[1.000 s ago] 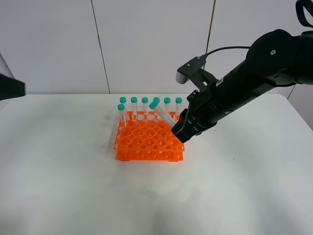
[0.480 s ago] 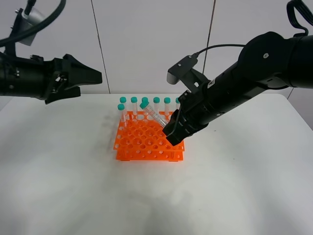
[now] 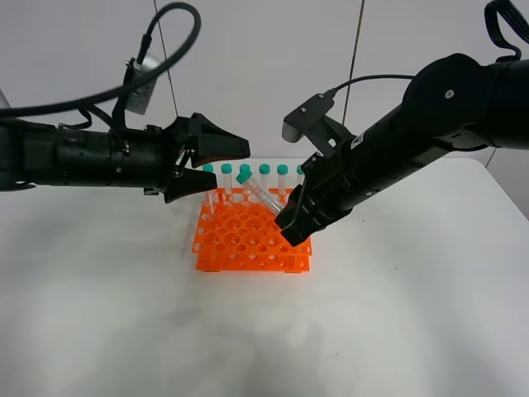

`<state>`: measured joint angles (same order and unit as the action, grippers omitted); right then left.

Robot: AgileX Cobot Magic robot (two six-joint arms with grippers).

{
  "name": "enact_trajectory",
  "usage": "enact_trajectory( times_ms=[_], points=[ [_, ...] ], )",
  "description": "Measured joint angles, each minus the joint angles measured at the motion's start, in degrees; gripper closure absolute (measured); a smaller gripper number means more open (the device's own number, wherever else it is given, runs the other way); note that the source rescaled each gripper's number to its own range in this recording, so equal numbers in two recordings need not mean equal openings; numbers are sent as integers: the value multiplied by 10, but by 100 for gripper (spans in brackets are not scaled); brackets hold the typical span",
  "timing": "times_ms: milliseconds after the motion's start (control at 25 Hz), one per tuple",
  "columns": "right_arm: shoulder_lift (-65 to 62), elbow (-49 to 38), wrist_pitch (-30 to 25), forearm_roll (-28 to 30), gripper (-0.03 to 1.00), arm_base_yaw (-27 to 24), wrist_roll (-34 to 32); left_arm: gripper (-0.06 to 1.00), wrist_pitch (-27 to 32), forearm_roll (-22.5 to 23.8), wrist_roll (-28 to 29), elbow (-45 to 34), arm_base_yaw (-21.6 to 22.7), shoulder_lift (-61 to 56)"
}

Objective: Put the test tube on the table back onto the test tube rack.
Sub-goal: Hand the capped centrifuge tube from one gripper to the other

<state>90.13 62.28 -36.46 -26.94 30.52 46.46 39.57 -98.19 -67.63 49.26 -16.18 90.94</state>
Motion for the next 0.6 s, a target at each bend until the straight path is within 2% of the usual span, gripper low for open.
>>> enact_trajectory(
  times_ms=[400, 600],
  points=[
    [0, 0, 0, 0, 95, 0, -2, -6, 8, -7, -12, 20, -11, 23],
    [0, 0, 0, 0, 95, 0, -2, -6, -6, -8, -12, 41, -11, 23]
  ],
)
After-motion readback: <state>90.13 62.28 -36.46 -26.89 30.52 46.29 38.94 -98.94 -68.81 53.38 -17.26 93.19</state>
